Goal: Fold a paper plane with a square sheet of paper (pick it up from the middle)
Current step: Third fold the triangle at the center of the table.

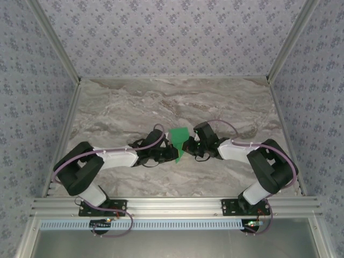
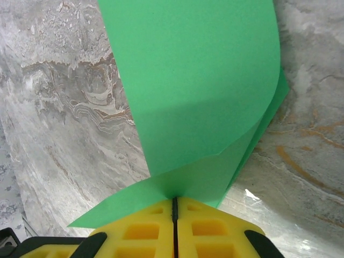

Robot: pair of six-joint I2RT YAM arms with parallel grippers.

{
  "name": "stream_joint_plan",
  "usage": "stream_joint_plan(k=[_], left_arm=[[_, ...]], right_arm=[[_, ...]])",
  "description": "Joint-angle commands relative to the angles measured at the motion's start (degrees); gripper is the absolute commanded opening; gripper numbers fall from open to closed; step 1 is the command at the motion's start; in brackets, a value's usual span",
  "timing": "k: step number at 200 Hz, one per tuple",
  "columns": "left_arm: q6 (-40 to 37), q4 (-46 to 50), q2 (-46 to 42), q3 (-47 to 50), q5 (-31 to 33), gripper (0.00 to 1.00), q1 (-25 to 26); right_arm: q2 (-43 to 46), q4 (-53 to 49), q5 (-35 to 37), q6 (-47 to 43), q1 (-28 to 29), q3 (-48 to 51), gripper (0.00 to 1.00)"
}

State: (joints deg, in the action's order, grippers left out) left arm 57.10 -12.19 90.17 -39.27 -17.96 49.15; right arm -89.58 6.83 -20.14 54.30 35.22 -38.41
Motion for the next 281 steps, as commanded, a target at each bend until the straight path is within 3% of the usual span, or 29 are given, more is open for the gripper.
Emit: stream_joint_plan(k=[1, 74, 210, 281], left_arm=[[0.81, -1.41, -0.72, -1.12, 1.33, 0.10, 0.67], [2.49, -3.64, 2.48, -1.40, 1.03, 0.09, 2.18], [1.18, 2.85, 7.69, -2.79, 5.43, 0.05, 2.18], [0.03, 4.63, 8.41, -3.40, 4.86, 0.04, 2.18]], right_arm=[[-1.87, -2.46, -0.88, -2.73, -0.33, -2.38, 0.10], [-4.82, -2.74, -0.30, -2.72, -0.48, -3.29, 0.09], [-3.94, -4.46, 2.12, -1.58, -0.86, -0.72, 0.08], [-2.03, -4.09, -0.65, -6.61, 1.53, -3.38, 0.08]])
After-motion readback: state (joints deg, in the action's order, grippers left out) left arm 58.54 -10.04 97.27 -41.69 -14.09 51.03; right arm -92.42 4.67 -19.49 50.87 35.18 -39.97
